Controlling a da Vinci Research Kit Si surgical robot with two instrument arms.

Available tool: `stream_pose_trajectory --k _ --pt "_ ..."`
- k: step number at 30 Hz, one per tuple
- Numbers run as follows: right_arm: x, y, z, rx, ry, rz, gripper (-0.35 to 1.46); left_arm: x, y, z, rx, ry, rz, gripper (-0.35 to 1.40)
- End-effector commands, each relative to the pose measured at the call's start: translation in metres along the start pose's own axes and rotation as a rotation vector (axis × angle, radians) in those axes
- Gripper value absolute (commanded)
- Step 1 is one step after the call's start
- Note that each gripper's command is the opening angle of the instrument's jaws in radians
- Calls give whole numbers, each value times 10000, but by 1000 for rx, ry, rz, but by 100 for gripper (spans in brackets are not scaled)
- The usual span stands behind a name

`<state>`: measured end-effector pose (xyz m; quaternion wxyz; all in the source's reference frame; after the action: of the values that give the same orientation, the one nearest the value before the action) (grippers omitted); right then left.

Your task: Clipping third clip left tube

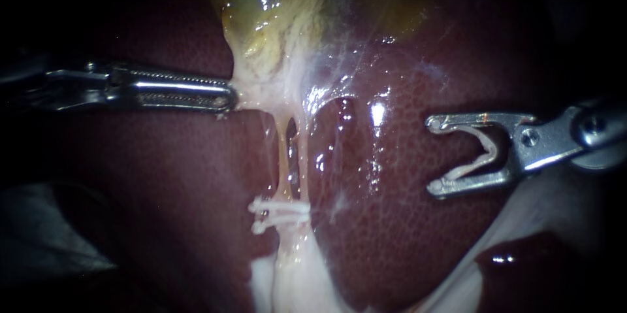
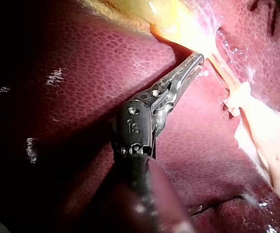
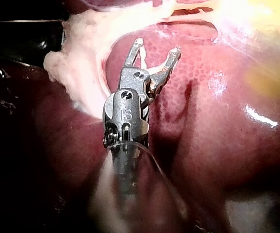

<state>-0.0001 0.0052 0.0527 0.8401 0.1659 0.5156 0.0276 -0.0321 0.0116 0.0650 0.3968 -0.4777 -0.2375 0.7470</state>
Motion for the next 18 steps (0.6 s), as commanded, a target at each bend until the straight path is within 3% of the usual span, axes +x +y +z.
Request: stream_pose_trajectory --k 1,5,10,18 --pt "0 0 0 0 0 0 50 1 0 -1 0 0 -1 -35" --pt "0 0 0 0 0 0 50 10 6 -10 -5 -2 -6 -35" --pt "0 0 0 0 0 0 50 32 16 -37 -3 -3 -19 -35" --pt "2 0 2 -1 0 0 50 50 17 -70 13 25 -8 -35"
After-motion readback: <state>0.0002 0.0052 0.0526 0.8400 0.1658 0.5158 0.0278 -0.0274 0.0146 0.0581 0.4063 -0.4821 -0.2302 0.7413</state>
